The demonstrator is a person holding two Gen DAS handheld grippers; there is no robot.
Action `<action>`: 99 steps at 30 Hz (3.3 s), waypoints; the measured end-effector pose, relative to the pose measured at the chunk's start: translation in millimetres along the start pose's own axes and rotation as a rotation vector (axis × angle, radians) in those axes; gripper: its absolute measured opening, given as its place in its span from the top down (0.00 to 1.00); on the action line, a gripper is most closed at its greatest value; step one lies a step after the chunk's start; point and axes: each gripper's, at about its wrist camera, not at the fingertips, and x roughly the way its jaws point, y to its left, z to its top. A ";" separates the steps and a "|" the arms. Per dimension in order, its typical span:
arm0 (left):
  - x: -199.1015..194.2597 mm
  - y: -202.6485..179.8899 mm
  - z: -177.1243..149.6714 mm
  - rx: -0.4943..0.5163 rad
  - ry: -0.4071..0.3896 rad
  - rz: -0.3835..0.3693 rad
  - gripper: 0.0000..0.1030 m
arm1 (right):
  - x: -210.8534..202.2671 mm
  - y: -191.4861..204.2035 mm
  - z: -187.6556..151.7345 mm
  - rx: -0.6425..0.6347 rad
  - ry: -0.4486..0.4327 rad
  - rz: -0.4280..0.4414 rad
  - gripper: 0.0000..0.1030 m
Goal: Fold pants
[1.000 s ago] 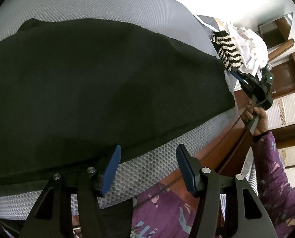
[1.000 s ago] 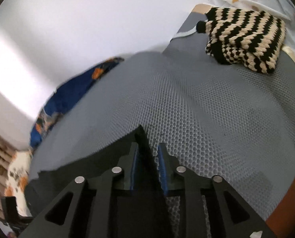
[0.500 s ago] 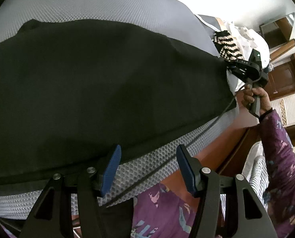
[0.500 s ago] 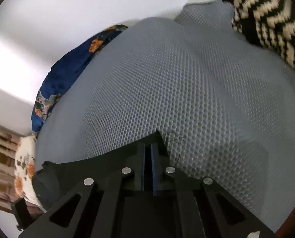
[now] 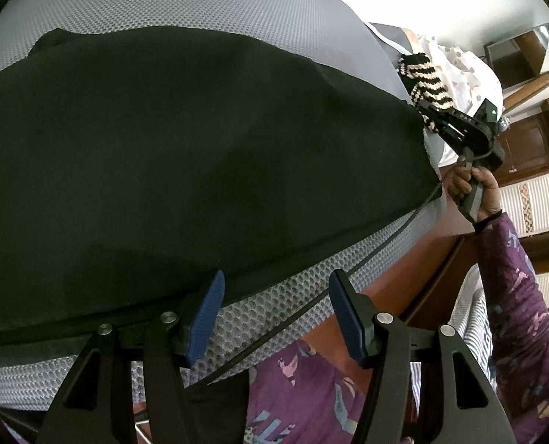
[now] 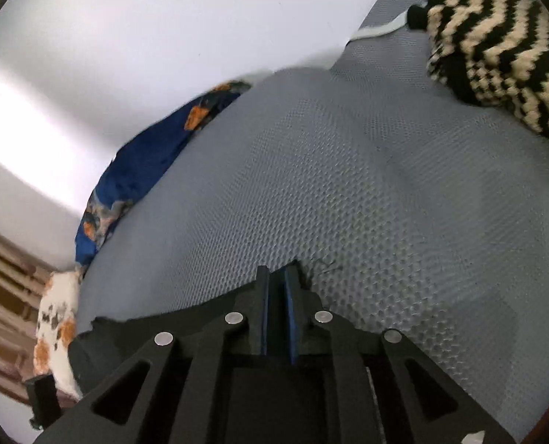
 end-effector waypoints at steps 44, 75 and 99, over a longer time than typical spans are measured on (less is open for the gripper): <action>-25.8 5.2 -22.9 0.114 -0.141 0.055 0.41 | -48.2 24.9 -204.5 0.172 -0.067 0.210 0.87; -59.9 61.4 -46.9 -0.018 -0.228 0.003 0.41 | 41.9 134.9 -256.7 0.407 0.162 0.389 0.52; -88.8 93.4 -64.8 -0.069 -0.295 -0.008 0.41 | 58.4 165.8 -277.7 0.431 0.133 0.307 0.95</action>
